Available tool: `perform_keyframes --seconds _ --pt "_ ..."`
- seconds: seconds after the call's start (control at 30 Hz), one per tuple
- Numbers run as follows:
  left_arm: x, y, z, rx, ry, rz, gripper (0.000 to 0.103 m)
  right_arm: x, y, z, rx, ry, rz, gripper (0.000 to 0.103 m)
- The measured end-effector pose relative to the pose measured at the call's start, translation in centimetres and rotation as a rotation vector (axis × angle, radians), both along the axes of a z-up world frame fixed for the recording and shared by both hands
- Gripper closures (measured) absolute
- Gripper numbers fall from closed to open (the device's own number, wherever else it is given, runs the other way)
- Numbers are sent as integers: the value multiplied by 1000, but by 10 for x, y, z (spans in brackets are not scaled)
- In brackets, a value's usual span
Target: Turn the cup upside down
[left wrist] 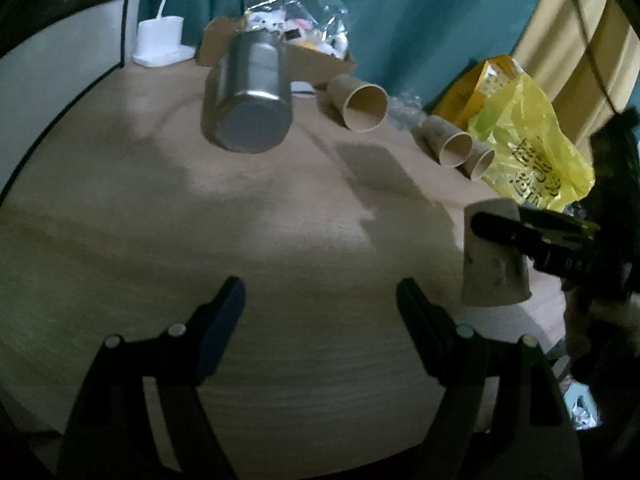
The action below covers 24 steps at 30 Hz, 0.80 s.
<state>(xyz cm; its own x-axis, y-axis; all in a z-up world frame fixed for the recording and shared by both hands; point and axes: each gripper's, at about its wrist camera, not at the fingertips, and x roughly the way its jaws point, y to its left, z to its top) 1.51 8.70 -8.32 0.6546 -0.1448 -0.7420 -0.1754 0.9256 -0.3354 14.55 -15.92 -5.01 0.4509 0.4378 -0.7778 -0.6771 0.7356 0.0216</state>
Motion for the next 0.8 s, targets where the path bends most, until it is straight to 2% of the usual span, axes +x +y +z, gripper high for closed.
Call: perform_keyframes --seconds 0.17,0.3,0.5,0.8 --pt "-1 -7 -4 -1 5 -5 24 -26 -9 -6 71 -220 -45 40" --pt "-4 -10 -3 19 -7 -11 24 -38 -12 -21 123 -312 -106 40" --pt "-2 -20 1 43 -21 -31 24 -70 -13 -30 125 -473 -123 40" --pt "-5 -44 2 73 -31 -73 24 -104 -36 -40 172 -561 -144 40"
